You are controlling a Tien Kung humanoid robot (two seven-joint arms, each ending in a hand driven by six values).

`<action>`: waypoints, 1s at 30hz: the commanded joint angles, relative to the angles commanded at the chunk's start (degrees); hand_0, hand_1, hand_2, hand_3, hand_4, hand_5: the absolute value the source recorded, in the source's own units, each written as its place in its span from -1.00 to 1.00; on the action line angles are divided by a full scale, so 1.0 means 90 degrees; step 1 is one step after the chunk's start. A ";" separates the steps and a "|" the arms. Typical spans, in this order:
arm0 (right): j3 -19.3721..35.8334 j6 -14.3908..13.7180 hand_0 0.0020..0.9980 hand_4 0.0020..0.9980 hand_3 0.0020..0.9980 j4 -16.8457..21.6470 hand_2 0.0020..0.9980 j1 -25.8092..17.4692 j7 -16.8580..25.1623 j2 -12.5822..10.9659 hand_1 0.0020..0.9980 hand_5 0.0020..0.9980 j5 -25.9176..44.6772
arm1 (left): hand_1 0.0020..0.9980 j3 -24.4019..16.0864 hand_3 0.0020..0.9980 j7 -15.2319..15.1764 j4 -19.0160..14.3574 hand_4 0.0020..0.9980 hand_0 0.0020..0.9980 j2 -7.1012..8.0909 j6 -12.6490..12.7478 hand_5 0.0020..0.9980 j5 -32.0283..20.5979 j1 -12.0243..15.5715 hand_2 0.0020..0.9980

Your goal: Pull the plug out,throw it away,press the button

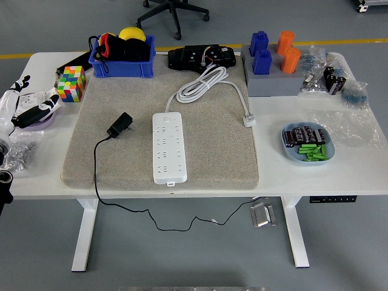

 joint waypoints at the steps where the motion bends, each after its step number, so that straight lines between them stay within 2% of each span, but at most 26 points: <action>1: -0.0001 -0.0001 0.54 0.77 0.43 0.0004 0.45 0.0001 0.0001 0.0002 0.46 0.32 0.0003 | 1.00 0.0005 0.97 -0.0002 -0.0004 0.63 1.00 0.0001 -0.0001 0.28 -0.0004 0.0001 0.99; 19: 0.0033 -0.0004 0.54 0.77 0.43 -0.0007 0.45 0.0011 -0.0002 0.0018 0.46 0.32 -0.0002 | 1.00 0.0077 0.97 0.0027 -0.0083 0.61 1.00 -0.0022 -0.0034 0.26 -0.0033 -0.0017 0.98; 30: 0.0025 -0.0002 0.54 0.77 0.43 -0.0006 0.45 0.0005 -0.0003 0.0019 0.46 0.32 0.0005 | 1.00 0.0114 0.96 -0.0094 -0.0132 0.58 1.00 -0.0034 -0.0024 0.23 -0.0092 0.0003 0.97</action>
